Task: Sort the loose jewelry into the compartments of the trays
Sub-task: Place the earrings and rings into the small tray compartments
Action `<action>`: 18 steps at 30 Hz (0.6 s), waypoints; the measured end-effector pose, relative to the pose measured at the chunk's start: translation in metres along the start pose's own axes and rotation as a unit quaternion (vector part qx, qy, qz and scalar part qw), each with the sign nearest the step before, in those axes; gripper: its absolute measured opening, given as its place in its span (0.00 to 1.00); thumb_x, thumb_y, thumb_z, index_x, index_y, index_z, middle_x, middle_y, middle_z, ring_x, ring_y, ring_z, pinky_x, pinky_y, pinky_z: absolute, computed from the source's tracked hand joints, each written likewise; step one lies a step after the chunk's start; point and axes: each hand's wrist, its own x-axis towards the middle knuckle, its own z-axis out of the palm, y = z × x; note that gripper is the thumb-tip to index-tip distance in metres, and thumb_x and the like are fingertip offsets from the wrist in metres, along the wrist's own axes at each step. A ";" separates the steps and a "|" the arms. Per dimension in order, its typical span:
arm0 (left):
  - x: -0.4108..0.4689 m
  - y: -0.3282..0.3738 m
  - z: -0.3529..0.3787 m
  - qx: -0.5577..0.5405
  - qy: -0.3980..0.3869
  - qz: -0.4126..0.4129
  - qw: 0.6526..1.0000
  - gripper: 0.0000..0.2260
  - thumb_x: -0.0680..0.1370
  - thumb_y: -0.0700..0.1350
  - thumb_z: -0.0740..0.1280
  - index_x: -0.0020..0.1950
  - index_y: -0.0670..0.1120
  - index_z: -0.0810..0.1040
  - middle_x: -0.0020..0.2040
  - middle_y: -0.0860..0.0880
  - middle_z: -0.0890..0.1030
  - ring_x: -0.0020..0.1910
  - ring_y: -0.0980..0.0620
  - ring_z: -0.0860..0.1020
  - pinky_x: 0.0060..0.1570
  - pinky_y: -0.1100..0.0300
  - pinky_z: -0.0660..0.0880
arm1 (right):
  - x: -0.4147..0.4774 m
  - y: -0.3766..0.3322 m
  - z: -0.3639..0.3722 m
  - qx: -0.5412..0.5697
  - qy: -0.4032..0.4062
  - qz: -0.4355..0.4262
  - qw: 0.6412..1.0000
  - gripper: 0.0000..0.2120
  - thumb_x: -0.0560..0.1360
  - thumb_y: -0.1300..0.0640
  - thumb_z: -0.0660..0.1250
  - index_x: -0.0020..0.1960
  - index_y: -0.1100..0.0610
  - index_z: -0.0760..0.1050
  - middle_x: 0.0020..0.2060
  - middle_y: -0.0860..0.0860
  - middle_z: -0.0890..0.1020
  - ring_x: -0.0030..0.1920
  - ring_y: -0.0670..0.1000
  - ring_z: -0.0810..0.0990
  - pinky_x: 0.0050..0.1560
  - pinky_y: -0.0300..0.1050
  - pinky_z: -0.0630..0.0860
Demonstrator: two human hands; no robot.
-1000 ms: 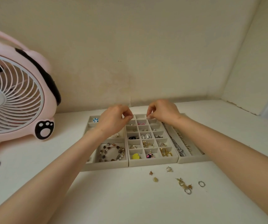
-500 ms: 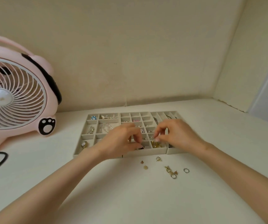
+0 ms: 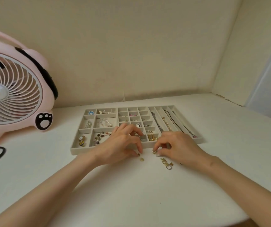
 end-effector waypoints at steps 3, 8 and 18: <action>0.000 -0.001 0.001 -0.005 0.000 -0.009 1.000 0.06 0.72 0.48 0.72 0.47 0.54 0.81 0.61 0.55 0.70 0.61 0.54 0.63 0.59 0.58 0.59 | 0.000 -0.001 0.001 0.003 0.010 -0.006 1.000 0.02 0.68 0.49 0.74 0.40 0.44 0.82 0.35 0.44 0.77 0.39 0.45 0.74 0.38 0.33 0.67; 0.001 -0.005 0.005 -0.016 0.010 -0.004 1.000 0.05 0.71 0.46 0.73 0.46 0.54 0.82 0.60 0.54 0.72 0.60 0.52 0.65 0.58 0.56 0.61 | -0.001 -0.002 0.002 0.016 0.011 -0.004 1.000 0.01 0.69 0.51 0.73 0.39 0.46 0.81 0.36 0.41 0.79 0.39 0.41 0.75 0.40 0.34 0.70; 0.009 0.010 0.010 -0.030 0.077 0.028 0.996 0.06 0.71 0.52 0.67 0.44 0.53 0.81 0.57 0.55 0.73 0.53 0.59 0.63 0.55 0.58 0.62 | -0.003 0.008 -0.016 0.137 0.036 0.036 0.989 0.12 0.70 0.64 0.72 0.34 0.49 0.76 0.32 0.38 0.81 0.34 0.40 0.77 0.40 0.33 0.74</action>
